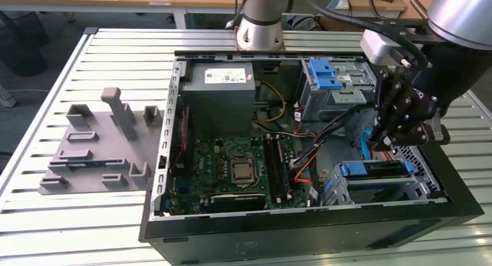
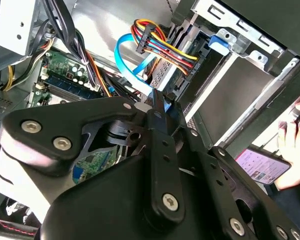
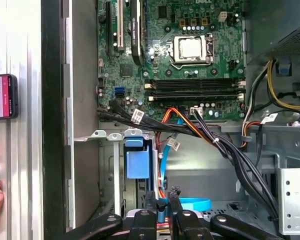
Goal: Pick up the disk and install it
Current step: 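Insert the second disk wire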
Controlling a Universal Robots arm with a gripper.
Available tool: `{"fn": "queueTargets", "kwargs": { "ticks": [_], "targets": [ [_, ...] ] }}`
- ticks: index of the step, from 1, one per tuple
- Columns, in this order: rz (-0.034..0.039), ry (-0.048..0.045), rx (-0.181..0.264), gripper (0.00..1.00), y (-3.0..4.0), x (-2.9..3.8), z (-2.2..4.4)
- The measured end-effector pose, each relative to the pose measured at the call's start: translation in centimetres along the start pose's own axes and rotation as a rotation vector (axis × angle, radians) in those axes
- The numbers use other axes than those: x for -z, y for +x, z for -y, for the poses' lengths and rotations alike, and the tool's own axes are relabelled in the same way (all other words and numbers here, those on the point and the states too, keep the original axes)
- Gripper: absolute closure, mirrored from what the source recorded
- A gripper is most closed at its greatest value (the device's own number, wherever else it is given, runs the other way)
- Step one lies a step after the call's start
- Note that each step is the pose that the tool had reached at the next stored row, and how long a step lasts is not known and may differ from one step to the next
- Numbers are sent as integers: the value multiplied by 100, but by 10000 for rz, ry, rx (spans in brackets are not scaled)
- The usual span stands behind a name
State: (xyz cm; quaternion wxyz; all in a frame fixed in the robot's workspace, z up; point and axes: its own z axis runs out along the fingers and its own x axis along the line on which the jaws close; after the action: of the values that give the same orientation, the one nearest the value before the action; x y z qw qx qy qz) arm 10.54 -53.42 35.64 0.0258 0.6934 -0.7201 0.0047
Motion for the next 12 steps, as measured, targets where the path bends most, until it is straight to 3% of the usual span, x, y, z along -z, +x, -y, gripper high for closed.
{"fn": "queueTargets", "kwargs": {
  "ticks": [7,12],
  "targets": [
    [1,44,-2,76,29,-98,5],
    [3,81,-3,76,46,-131,11]
  ]
}}
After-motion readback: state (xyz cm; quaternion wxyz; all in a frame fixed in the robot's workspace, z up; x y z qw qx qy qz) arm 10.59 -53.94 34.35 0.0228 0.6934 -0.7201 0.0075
